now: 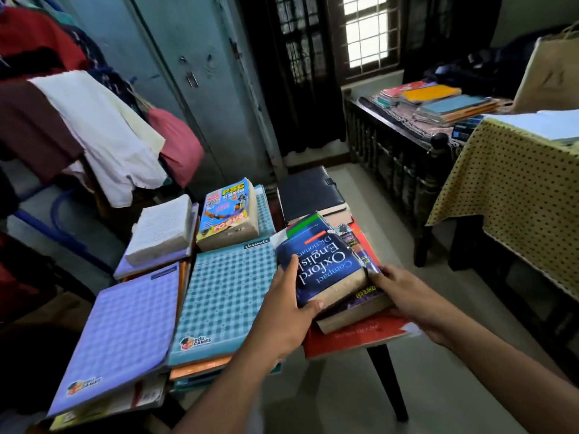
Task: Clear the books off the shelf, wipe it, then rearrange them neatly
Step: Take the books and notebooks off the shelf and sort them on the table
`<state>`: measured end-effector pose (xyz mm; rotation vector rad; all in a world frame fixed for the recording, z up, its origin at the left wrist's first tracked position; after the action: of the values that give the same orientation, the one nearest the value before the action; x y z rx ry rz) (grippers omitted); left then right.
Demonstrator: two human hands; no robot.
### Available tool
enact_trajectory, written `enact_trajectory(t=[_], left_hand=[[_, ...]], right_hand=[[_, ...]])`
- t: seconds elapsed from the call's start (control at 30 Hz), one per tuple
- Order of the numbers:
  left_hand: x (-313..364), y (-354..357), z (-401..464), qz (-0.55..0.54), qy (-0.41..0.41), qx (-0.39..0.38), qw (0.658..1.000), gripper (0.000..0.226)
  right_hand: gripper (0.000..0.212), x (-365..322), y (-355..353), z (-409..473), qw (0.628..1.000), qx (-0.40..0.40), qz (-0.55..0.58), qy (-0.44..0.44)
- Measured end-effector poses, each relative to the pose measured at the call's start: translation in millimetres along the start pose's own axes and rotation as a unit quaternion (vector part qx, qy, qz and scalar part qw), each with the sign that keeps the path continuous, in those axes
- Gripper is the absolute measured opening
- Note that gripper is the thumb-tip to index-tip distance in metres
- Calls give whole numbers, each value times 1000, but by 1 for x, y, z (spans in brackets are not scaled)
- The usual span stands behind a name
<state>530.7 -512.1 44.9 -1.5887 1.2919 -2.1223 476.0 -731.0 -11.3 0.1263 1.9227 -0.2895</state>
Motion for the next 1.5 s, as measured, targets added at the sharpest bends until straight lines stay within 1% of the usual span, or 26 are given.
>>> enact_trajectory(t=[0.03,0.07,0.13,0.17,0.2,0.23,0.3,0.33,0.4,0.5,0.57,0.63,0.7,0.77,0.87,0.97,1.03,1.1,1.13,1.17,1.2,1.3,1.37,1.4,1.43,1.5], left_hand=[[-1,1,0,-7,-5,0,1000,92],[-1,0,-1,-13,-6,0,1000,92],[1,2,-3,-17,-3,-2,1000,92],[1,3,-4,-21,-3,-1,1000,93],[3,4,-5,-28,-5,0,1000,95],[4,5,-6,-38,-13,-2,999,97],[5,7,-7,-46,-30,-14,998,98],[5,7,-8,-45,-33,-18,998,97],[4,6,-6,-29,-31,-11,999,92],[4,2,-1,1,-33,-15,999,86],[4,0,3,8,-33,-27,999,85],[4,-2,7,8,-24,-41,999,83],[4,-3,10,15,-12,-56,998,82],[5,-1,13,22,-6,-69,997,84],[8,1,15,27,9,-69,997,86],[8,2,13,3,14,-74,997,91],[10,0,6,-19,21,-70,997,96],[16,-7,-2,-52,46,-49,996,99],[18,-15,-6,-74,59,-29,995,99],[21,-25,-11,-95,64,-2,993,95],[22,-39,-19,-116,62,32,991,89],[21,-88,-46,-153,69,130,977,65],[7,-128,-80,-131,92,192,968,55],[-2,-145,-98,-117,93,218,965,52],[-11,-161,-116,-99,81,247,961,48],[-54,-204,-180,-59,29,337,939,46]], right_hand=[[41,-6,-6,-2,994,20,-98,-34],[46,-13,-11,-4,975,47,-206,-75],[49,-25,-19,-6,904,102,-390,-143],[50,-28,-22,-5,885,108,-427,-154],[52,-29,-23,-4,888,88,-427,-149],[54,-25,-22,-1,906,52,-397,-138],[57,-14,-16,4,946,-15,-302,-115],[57,-6,-13,7,960,-27,-257,-109],[56,4,-10,11,976,-20,-191,-102],[53,6,-5,18,985,-2,-144,-97],[52,4,0,18,984,16,-143,-106],[60,4,3,15,979,35,-151,-132],[50,6,2,14,978,52,-141,-147],[39,4,1,12,987,47,-89,-123],[35,1,3,10,993,38,-34,-108],[31,-5,6,0,989,34,-55,-131],[31,-14,0,-8,974,97,-73,-191],[34,-35,-6,-22,936,185,-99,-283],[33,-49,-2,-31,914,208,-116,-329],[32,-66,8,-40,896,201,-136,-373],[32,-84,26,-52,883,167,-155,-411],[33,-123,100,-74,860,1,-193,-472],[31,-143,157,-86,840,-88,-189,-501],[30,-151,179,-91,837,-115,-185,-503],[29,-159,200,-97,832,-138,-187,-504],[25,-170,272,-118,809,-217,-187,-513]])
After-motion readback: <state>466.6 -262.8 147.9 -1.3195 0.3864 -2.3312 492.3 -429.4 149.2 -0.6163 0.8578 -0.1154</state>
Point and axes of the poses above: each hand's wrist, its own z-axis towards the middle knuckle, its own y-axis out of the palm, x = y × z, the point moved 3 cm from there along z, towards the middle knuckle, and after that the axes turned 7 degrees about y, right-handed, at the moved point
